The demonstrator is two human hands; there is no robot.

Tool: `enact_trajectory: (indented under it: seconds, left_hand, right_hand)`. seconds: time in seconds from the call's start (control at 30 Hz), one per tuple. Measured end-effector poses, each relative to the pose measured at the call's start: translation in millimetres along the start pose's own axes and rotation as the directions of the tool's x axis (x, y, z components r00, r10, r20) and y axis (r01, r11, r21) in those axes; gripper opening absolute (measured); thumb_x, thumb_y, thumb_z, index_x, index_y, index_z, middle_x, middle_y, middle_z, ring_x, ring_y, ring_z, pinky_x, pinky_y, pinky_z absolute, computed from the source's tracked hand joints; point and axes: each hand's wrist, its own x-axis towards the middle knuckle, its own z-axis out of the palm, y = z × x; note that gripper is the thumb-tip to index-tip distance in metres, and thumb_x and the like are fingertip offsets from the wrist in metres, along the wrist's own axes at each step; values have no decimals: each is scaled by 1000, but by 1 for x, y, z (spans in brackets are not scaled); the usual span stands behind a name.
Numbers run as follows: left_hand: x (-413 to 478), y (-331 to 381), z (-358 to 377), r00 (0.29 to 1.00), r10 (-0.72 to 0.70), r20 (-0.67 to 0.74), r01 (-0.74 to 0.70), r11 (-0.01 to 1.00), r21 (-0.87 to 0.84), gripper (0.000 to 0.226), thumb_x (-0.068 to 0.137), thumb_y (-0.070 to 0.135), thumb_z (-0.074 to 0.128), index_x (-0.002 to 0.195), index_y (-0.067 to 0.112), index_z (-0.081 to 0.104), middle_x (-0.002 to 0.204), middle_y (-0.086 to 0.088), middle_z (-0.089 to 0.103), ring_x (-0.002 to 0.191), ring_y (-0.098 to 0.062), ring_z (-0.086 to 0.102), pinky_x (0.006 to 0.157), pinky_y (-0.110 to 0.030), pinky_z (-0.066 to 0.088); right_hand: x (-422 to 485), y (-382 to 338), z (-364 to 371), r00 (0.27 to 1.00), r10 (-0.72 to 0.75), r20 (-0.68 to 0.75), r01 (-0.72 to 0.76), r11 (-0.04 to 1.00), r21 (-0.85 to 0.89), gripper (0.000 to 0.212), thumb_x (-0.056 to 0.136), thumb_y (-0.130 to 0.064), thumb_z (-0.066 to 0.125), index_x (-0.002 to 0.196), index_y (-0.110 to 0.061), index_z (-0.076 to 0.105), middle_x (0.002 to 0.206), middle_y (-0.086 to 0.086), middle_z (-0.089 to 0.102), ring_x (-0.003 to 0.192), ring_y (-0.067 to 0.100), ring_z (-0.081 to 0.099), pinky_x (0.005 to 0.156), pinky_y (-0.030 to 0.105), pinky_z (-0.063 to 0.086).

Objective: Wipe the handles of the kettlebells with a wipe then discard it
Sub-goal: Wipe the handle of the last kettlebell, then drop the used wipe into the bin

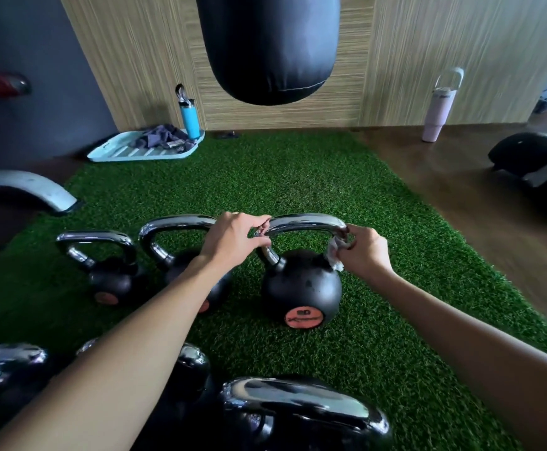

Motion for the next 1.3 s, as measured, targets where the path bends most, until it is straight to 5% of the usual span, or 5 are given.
enact_trajectory:
  seconds: [0.3,0.4,0.53,0.7,1.3]
  left_hand:
    - [-30,16,-6,991,65,-114,-68,997,-23,72,76,42,86,140,23,60,120,-2,74,90,-13,74,83,-13,49]
    - [-48,35,-19,946,261,-193,-266,964,-2,47,82,41,75,120,15,74,113,0,76,75,-10,72,73,-25,61]
    - [-65,75,-47,957,291,8,-291,956,38,39,85,50,60,101,16,71,88,2,70,63,-18,65,59,-31,57]
    - [-86,146,-109,810,56,584,-229,947,227,68,93,64,44,137,16,26,127,-14,49,90,-35,67,72,-40,55]
    - [-178,419,-285,635,320,704,-480,876,35,75,87,58,52,149,32,19,132,-3,48,118,-27,49,94,-45,44]
  right_hand:
    - [-13,1,-5,999,-21,38,23,999,-48,29,88,-22,73,116,-18,70,74,-2,71,50,7,53,41,13,40]
    - [-25,0,-19,995,56,79,-48,994,-102,36,88,-20,72,124,-19,70,74,-2,71,48,6,50,35,8,33]
    - [-68,-16,-53,964,214,159,-193,972,-136,48,88,-10,68,136,-15,63,92,12,75,40,-3,51,38,7,36]
    - [-135,-66,-124,882,414,227,-384,909,-163,42,85,-16,71,127,-22,69,109,8,76,55,-1,53,41,5,37]
    - [-396,-195,-395,516,856,-42,-846,517,133,20,86,-27,69,103,-22,80,89,-3,78,67,1,64,52,3,37]
